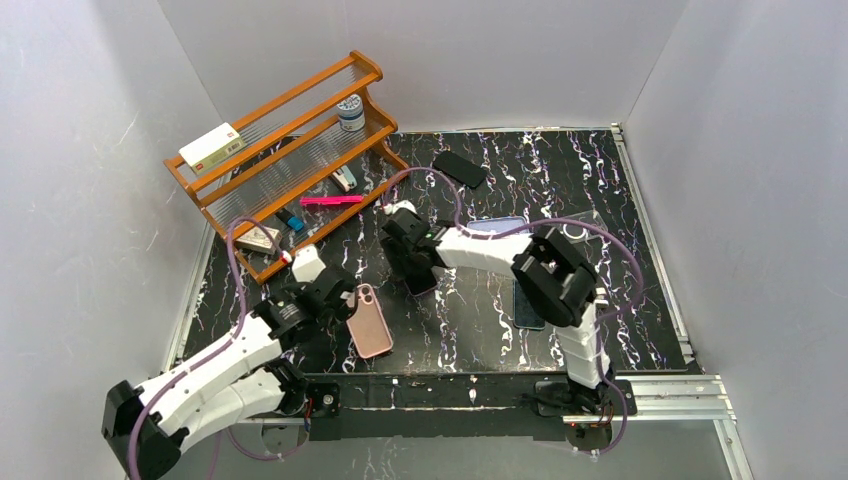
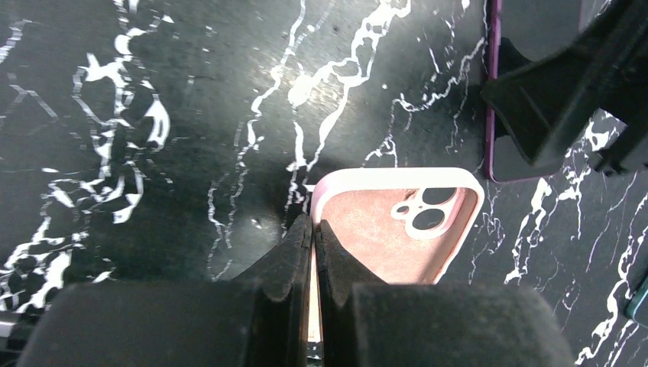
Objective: Put the phone into the phone case
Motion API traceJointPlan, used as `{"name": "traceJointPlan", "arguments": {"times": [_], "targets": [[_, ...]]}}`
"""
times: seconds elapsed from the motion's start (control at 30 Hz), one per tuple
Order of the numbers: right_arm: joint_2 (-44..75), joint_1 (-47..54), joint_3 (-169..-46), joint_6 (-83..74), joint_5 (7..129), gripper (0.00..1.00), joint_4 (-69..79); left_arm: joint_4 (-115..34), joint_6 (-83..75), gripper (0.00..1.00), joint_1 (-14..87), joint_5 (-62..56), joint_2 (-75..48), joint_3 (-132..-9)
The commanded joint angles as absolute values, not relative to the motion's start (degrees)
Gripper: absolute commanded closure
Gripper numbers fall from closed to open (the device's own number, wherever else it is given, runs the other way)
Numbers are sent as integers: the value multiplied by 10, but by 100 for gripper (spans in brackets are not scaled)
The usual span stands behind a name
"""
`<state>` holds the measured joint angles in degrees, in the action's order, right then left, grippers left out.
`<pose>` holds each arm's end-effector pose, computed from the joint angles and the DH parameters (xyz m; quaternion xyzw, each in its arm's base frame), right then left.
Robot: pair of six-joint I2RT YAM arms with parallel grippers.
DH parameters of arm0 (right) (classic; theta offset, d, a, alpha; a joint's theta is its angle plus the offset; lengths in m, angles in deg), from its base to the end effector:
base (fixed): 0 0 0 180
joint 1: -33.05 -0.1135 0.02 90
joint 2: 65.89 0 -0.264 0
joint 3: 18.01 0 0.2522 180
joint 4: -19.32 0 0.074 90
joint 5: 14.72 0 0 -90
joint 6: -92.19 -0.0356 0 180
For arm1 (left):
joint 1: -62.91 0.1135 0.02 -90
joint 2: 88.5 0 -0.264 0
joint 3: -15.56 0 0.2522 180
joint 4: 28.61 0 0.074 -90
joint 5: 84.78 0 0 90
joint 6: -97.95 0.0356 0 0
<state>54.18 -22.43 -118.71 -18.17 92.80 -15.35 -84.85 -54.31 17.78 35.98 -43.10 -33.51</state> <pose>0.2659 0.3677 0.1709 -0.2388 0.9104 0.0732 0.3297 0.1186 -0.0934 0.2346 -0.2202 0.8903 -0.1006 0.3856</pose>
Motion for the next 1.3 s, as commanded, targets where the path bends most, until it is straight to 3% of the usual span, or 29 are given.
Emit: {"name": "traceJointPlan", "arguments": {"times": [0.0,0.27,0.77,1.13,1.27], "targets": [[462,-201,-1092,-211,941,38,-169,-773,-529,100,178,311,-381,-329],[324,-163,-935,-251,905,42,-149,-715,-497,100,190,280,-270,-354],[234,-163,-867,-300,888,46,-160,-592,-428,100,271,142,-45,-410],[213,-162,-861,-333,875,49,-172,-582,-434,79,284,116,-52,-415],[204,-164,-861,-352,842,50,-165,-599,-431,67,286,116,-85,-417]]}}
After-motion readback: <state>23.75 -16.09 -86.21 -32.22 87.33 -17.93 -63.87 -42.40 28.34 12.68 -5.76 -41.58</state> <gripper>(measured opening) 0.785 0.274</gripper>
